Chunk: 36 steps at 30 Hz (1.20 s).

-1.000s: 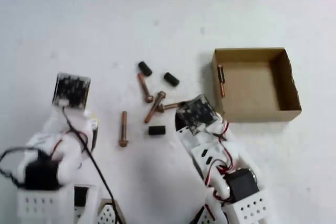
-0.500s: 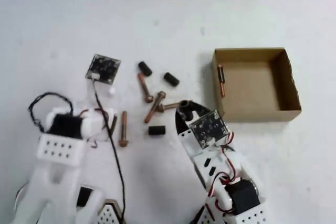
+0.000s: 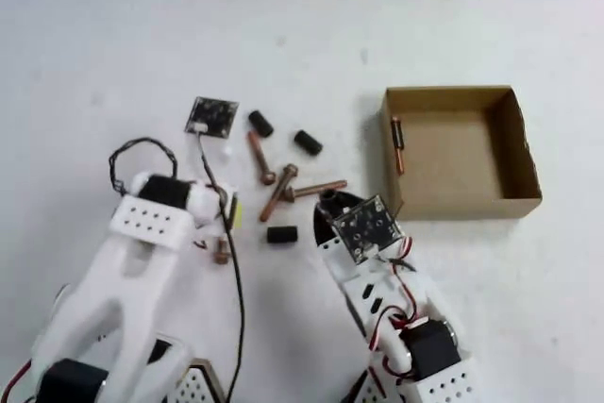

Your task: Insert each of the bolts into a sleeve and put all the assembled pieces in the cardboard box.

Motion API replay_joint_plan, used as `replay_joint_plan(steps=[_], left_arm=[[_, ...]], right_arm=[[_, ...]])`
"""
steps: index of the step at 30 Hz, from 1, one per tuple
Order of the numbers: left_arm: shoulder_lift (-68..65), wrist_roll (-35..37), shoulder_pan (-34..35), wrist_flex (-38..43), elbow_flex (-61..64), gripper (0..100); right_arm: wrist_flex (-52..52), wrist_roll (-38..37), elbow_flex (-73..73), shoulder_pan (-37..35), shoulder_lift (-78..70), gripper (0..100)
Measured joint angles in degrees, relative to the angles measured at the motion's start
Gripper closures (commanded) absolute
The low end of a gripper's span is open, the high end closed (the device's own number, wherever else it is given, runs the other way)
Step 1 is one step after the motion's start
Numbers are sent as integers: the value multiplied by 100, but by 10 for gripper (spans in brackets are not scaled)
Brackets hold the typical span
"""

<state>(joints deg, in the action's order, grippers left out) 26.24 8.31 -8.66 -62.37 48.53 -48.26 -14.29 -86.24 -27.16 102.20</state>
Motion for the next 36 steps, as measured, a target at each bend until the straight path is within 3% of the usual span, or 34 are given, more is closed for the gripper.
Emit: replay_joint_plan(steps=[10,19,24,33,36], left_arm=[[-1169,62,0,62,0,875],[-1829,70,0,633,-9,877],[-1996,88,-26,686,-62,986],[-2092,70,-26,686,-114,974],[-2084,-404,-26,686,-114,979]], right_arm=[[0,0,0,0,0,982],[0,0,0,0,0,982],[0,0,-97,0,0,982],[0,0,-141,0,0,982],[0,0,-141,0,0,982]])
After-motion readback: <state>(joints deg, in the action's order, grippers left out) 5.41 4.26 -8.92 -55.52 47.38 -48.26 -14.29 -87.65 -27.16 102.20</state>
